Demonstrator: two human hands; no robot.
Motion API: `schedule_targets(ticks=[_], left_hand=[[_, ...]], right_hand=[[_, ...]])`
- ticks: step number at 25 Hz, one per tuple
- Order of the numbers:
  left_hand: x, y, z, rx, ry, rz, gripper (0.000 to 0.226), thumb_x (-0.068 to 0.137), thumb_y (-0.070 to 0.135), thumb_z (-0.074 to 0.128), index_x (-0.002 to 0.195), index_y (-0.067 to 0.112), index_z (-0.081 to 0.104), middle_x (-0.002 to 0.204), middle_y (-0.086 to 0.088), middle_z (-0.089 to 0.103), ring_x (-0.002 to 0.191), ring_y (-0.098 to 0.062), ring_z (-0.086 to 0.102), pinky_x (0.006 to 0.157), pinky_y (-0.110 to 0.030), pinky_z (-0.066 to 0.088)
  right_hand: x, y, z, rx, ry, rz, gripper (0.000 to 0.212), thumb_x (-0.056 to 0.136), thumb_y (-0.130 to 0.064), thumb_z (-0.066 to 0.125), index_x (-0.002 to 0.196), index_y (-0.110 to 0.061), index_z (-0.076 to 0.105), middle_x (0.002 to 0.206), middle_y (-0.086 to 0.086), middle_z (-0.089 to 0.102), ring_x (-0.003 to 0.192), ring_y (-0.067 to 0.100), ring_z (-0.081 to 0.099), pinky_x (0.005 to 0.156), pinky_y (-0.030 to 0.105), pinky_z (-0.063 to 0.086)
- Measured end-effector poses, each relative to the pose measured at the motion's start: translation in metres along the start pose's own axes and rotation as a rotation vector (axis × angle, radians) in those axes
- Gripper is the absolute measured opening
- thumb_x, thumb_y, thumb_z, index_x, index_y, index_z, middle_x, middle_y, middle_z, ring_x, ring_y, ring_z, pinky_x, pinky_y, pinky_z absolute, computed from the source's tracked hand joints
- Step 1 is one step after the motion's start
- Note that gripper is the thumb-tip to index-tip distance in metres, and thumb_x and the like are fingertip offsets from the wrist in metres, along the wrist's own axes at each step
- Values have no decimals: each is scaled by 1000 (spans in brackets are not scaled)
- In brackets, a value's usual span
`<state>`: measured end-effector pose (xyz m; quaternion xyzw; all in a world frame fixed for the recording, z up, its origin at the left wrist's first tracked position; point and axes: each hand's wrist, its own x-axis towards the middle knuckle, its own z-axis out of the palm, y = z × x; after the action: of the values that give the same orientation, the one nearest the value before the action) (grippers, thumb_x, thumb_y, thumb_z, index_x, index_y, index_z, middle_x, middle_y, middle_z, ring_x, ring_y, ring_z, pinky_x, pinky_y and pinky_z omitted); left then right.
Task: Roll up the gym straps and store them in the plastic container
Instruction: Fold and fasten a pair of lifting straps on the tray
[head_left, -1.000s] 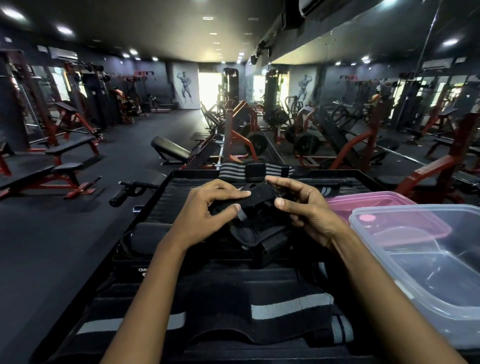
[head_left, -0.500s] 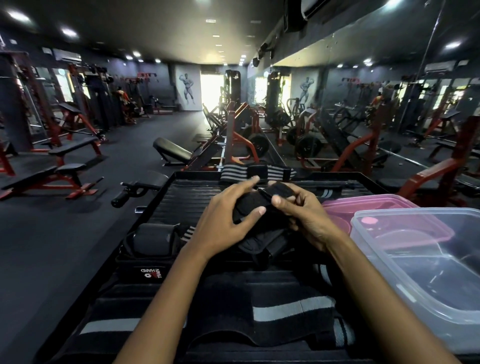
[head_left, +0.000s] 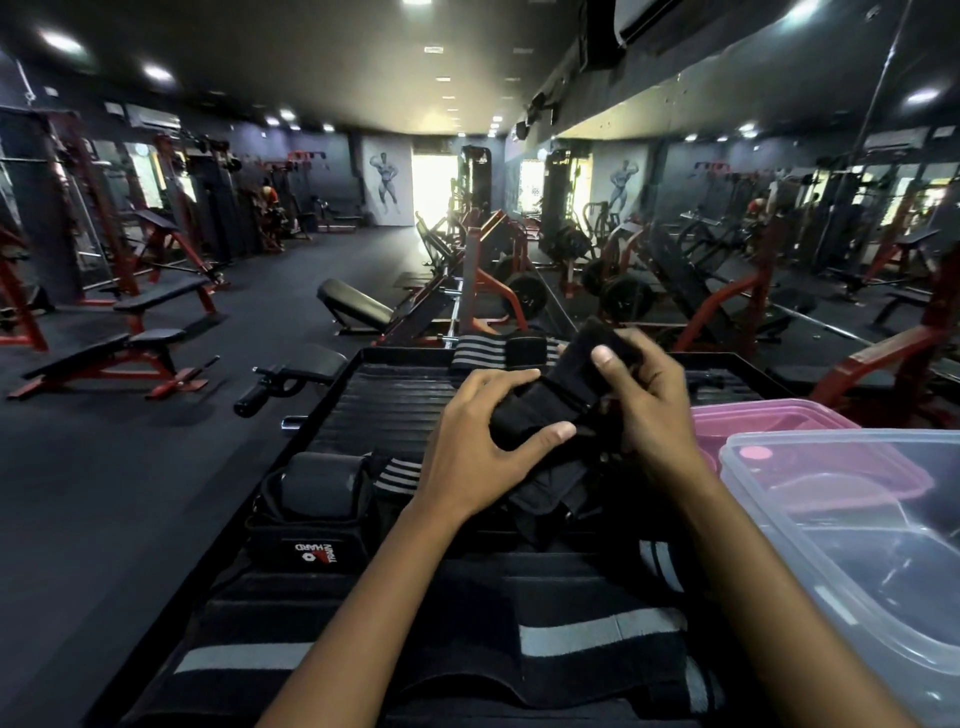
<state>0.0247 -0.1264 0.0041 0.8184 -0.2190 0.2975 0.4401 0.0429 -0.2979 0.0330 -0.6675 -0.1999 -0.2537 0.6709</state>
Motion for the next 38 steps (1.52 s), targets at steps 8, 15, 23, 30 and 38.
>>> schedule_targets(ticks=[8,15,23,30,38], left_hand=[[5,-1,-7,-737,-415,-404,25,86,16,66,109,7,65,97,-8,74,85,-17,70,80,-23,54],[8,-8,-7,-897,-286,-539,18,89,6,59,104,7,68,95,-12,72,78,-17,70,74,-27,56],[10,-4,-13,-1156,-104,-659,27,94,5,46,113,-4,64,90,-12,72,73,-14,69,67,-22,57],[10,8,-12,-1162,-106,-589,13,86,12,57,89,2,66,73,-4,70,63,-11,66,59,-19,55],[7,6,-15,-1173,-65,-546,29,86,-1,52,114,-4,59,84,-7,74,69,-12,71,62,-20,57]], right_hand=[[38,-22,-11,-475,312,-206,15,91,-22,60,87,-9,54,74,0,56,69,11,51,65,32,43],[18,-39,5,-422,125,-349,8,83,-14,71,91,-13,71,83,-9,66,75,-4,59,69,19,45],[-38,-16,13,-563,-223,-573,27,77,13,65,98,-2,72,107,6,65,104,10,61,91,16,44],[-47,-4,5,-934,-347,-795,28,92,-16,53,112,-9,70,123,7,64,104,22,57,81,37,52],[-35,-3,-16,-722,-334,0,123,51,-65,81,150,-41,12,154,-13,23,138,5,22,113,31,24]])
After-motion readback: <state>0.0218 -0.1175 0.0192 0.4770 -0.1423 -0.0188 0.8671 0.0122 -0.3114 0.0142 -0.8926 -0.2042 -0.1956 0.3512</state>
